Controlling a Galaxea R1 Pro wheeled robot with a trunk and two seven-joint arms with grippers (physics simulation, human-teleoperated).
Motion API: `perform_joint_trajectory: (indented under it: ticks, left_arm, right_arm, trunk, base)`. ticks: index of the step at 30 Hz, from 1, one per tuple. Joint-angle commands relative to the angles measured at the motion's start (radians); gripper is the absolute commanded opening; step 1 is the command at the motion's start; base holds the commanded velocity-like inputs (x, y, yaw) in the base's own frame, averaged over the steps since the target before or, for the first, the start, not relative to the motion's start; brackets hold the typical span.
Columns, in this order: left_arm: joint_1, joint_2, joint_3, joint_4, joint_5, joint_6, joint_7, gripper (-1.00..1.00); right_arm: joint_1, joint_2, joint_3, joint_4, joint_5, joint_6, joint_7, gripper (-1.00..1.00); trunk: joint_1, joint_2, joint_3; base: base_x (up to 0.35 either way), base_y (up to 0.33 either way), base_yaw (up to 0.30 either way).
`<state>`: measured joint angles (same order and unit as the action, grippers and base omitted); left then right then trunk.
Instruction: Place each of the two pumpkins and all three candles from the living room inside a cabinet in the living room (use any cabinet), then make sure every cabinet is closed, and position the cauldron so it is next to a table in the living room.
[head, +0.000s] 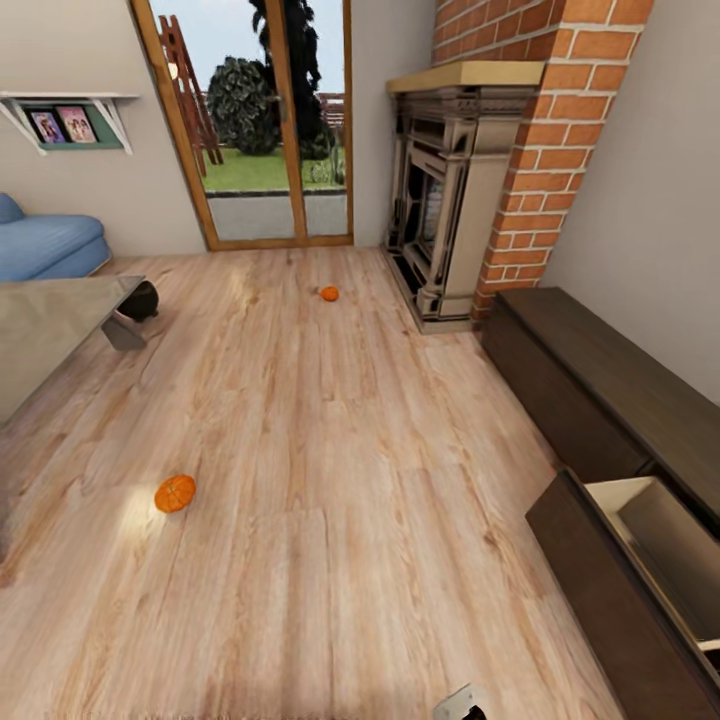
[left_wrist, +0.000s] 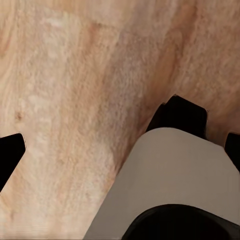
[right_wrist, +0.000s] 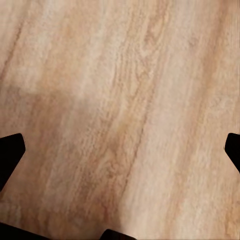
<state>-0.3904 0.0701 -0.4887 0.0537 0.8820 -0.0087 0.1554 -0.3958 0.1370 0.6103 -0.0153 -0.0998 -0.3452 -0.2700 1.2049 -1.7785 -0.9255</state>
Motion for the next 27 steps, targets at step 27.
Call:
perform_joint_trajectory:
  ticks: [27]
  left_arm:
    - [0.001,-0.029,0.001,-0.005,0.001,-0.001,0.000,1.00]
  right_arm:
    - [0.002,0.016,0.000,-0.003,0.000,-0.055,0.011,1.00]
  trunk:
    - [0.000,0.000,0.023]
  base:
    - [0.000,0.000,0.093]
